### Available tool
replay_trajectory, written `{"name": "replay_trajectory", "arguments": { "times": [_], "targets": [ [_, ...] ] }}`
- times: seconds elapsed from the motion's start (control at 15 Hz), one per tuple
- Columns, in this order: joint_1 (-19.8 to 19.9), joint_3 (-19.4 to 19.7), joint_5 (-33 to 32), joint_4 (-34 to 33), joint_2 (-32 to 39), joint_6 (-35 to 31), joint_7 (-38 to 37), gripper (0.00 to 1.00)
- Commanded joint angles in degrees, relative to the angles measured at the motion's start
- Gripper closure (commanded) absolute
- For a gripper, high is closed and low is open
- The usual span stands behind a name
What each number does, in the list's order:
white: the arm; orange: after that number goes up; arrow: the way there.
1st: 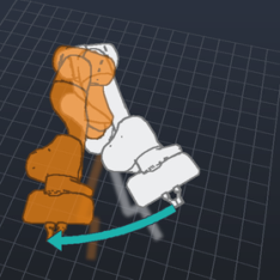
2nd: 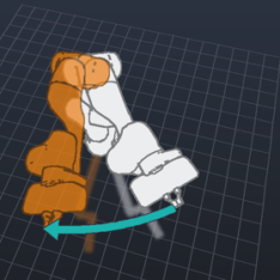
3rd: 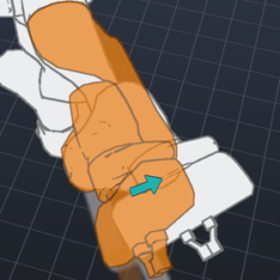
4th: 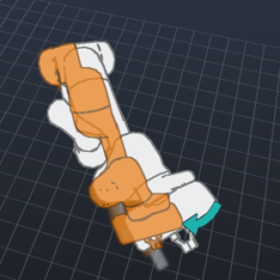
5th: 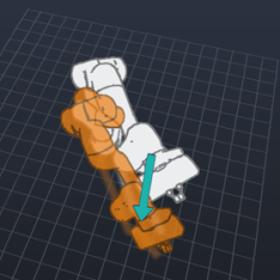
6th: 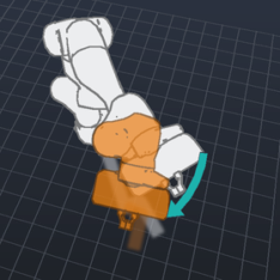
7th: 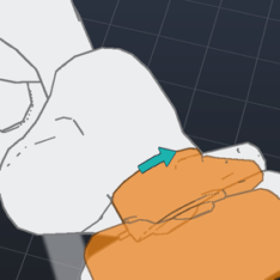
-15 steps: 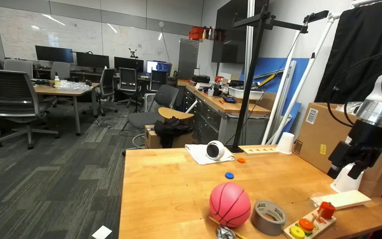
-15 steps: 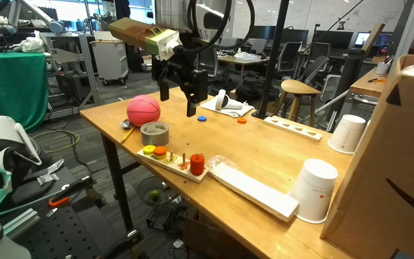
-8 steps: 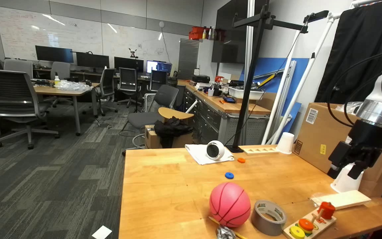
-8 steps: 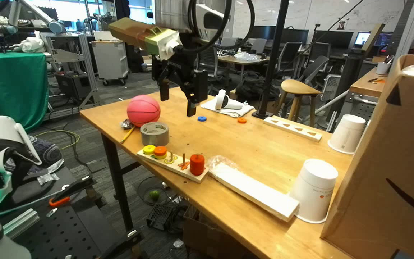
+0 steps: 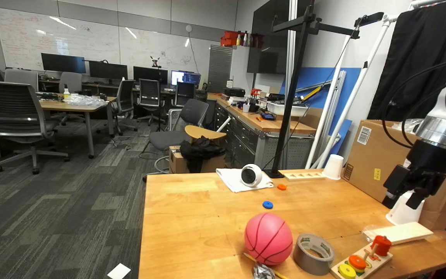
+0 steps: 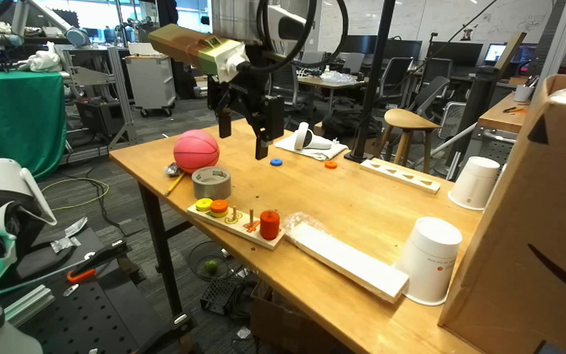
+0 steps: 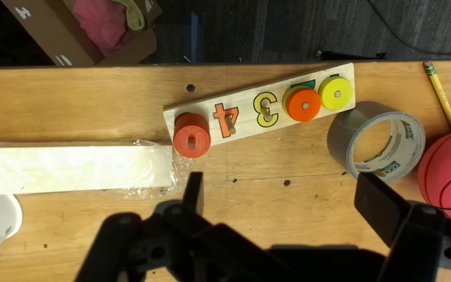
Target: Move the red ball to the right
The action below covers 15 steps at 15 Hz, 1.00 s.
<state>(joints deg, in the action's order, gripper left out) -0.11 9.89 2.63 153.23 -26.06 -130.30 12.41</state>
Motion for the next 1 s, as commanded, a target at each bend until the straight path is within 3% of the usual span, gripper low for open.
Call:
{"name": "replay_trajectory", "arguments": {
  "times": [0.0, 0.47, 0.93],
  "targets": [
    [0.17, -1.23, 0.61, 0.88, -1.05, -0.24, 1.00, 0.00],
    [-7.60, -8.77, 1.42, 6.30, -3.87, -5.79, 2.00, 0.00],
    [-19.84, -19.22, 10.33, 0.79, 6.84, -9.14, -6.28, 0.00]
  ]
}}
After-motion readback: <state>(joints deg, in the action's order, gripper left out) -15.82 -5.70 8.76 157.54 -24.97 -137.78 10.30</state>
